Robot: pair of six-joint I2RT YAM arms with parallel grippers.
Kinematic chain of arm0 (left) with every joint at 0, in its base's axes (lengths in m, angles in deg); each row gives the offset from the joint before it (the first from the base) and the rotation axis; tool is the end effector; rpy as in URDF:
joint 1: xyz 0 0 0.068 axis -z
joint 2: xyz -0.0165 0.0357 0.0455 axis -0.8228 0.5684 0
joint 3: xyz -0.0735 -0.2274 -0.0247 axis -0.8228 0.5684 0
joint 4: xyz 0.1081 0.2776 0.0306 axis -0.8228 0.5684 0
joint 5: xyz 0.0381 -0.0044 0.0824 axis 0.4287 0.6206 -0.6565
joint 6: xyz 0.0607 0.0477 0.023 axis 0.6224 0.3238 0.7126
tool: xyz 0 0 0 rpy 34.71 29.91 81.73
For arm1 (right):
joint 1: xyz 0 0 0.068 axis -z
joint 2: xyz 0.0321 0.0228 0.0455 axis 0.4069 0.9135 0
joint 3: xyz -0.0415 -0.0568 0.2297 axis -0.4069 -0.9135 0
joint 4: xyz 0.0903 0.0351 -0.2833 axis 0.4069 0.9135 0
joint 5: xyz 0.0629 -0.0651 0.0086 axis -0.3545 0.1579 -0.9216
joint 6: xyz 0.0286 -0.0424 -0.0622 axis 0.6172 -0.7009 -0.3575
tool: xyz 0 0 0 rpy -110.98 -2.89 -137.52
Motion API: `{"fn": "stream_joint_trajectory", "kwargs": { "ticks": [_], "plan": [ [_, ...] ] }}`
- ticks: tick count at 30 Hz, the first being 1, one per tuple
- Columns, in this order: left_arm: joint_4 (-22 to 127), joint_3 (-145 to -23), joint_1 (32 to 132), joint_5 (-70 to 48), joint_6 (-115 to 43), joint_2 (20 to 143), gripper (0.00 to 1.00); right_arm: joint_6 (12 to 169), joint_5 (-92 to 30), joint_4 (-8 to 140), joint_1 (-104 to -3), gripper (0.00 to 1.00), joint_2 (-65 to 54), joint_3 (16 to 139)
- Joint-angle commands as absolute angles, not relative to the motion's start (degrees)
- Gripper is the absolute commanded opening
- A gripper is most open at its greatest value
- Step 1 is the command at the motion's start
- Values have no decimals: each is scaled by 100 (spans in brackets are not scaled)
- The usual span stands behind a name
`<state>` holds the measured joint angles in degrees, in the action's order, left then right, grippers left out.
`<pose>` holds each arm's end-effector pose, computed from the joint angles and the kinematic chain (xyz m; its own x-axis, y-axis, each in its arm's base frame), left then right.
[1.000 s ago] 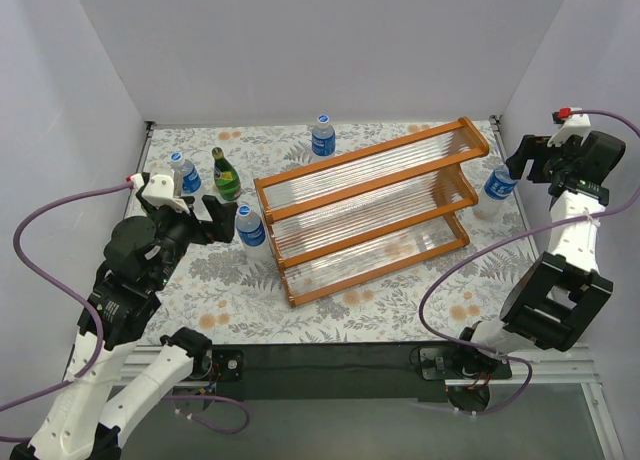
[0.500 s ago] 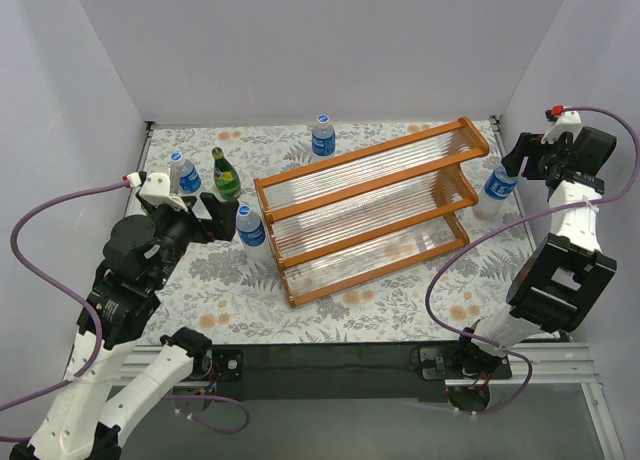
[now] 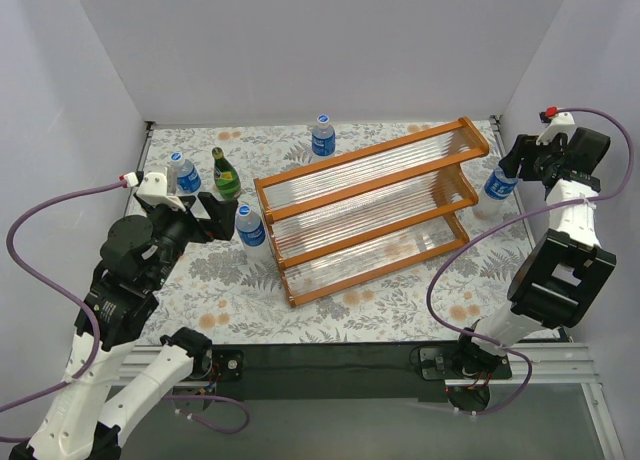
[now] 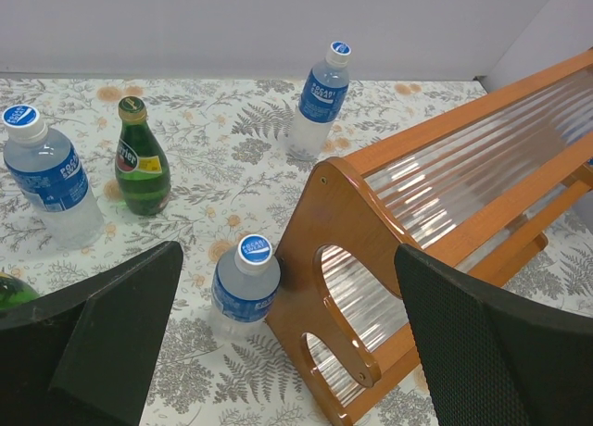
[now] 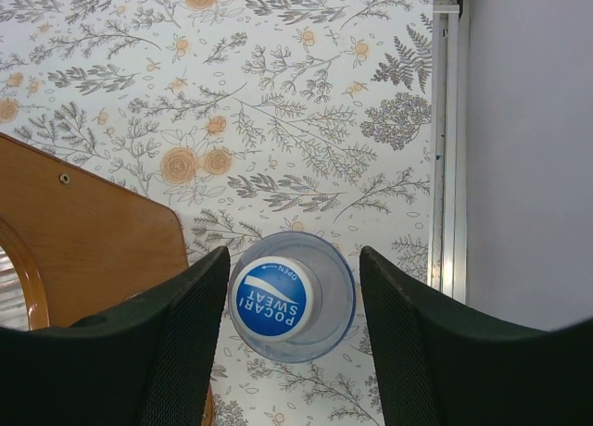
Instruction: Place and organize the beverage onto the shelf
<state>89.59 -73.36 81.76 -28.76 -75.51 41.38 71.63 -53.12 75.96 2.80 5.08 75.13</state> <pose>0.1867 -0.0796 0.4043 -0.3111 -0.7065 -0.6356 0.0758 0.6482 -0.7577 0.4022 -0.1639 0.2465 -0.4186 0.0077 -0.9081 -0.0945 0.9942 0.0520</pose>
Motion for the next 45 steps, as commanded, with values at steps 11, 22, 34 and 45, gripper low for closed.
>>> {"fn": "stream_joint_trajectory", "kwargs": {
  "ticks": [11,22,34,45],
  "plan": [
    [9060,-7512,8199,-2829,-7608,4140,98,7131,-5419,7631,227,63,615,7559],
    [9069,-7521,8199,-2812,-7608,4149,98,7114,-5463,7728,218,45,641,7629],
    [9192,-7644,8199,-2803,-7616,4061,98,6745,-5656,8317,210,1,-289,8087],
    [9288,-7776,8199,-2706,-7713,3921,98,6551,-5129,8790,210,1,-1546,8507]
  ]
}}
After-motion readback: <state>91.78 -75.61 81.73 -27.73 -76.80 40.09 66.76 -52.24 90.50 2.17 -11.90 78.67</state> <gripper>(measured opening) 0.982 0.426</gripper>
